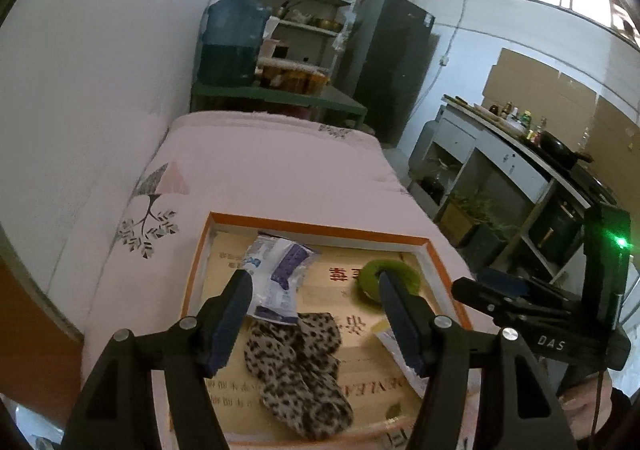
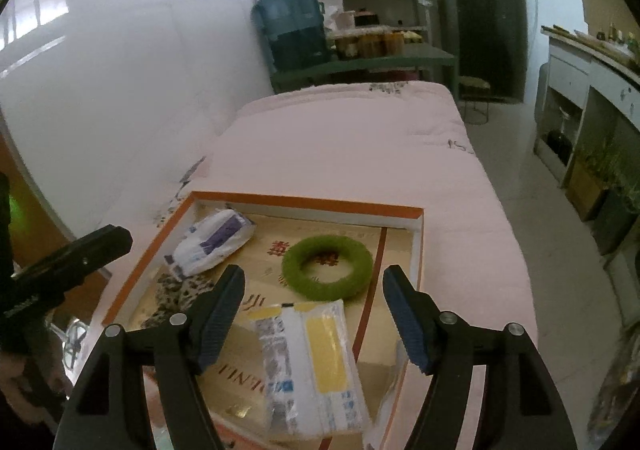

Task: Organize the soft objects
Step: 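Withdraw both grippers from the box toward the remaining items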

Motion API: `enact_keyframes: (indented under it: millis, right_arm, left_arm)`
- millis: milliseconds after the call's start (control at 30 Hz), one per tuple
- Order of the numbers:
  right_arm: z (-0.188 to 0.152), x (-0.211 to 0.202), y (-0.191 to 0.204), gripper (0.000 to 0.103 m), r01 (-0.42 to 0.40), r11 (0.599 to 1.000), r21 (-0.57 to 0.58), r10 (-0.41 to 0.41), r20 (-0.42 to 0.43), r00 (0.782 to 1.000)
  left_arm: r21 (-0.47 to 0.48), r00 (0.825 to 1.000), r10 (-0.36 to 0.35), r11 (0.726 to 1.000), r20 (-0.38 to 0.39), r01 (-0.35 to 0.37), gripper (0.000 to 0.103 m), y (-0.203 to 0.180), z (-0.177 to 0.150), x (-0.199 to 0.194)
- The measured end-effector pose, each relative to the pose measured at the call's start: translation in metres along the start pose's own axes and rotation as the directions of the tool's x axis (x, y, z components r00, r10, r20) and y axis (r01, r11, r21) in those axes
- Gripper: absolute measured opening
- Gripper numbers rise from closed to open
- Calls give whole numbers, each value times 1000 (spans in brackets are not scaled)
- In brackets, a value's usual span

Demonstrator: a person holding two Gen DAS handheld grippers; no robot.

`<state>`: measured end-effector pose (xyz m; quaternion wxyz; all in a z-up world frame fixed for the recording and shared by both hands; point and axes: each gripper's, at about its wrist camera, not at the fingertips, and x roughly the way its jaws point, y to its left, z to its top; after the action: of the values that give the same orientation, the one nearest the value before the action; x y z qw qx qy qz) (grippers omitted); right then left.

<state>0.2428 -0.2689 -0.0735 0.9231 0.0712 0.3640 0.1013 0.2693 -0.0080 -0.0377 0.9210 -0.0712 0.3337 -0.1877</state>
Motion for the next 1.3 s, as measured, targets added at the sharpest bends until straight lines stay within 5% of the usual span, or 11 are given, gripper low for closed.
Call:
enact_keyframes:
  millis: [633, 1000, 1300]
  right_arm:
    - [-47, -88, 33, 73, -45, 999, 20, 44, 39, 998]
    - [-88, -124, 54, 73, -25, 1000, -5, 25, 58, 998]
    - [-132, -146, 73, 73, -104, 994, -33, 105, 24, 994]
  left_arm:
    - [2, 996, 2, 1000, 94, -2, 66, -21, -42, -101]
    - [-3, 994, 25, 1000, 105, -25, 66, -29, -88, -136]
    - [-25, 995, 30, 999, 91, -28, 66, -25, -128, -151]
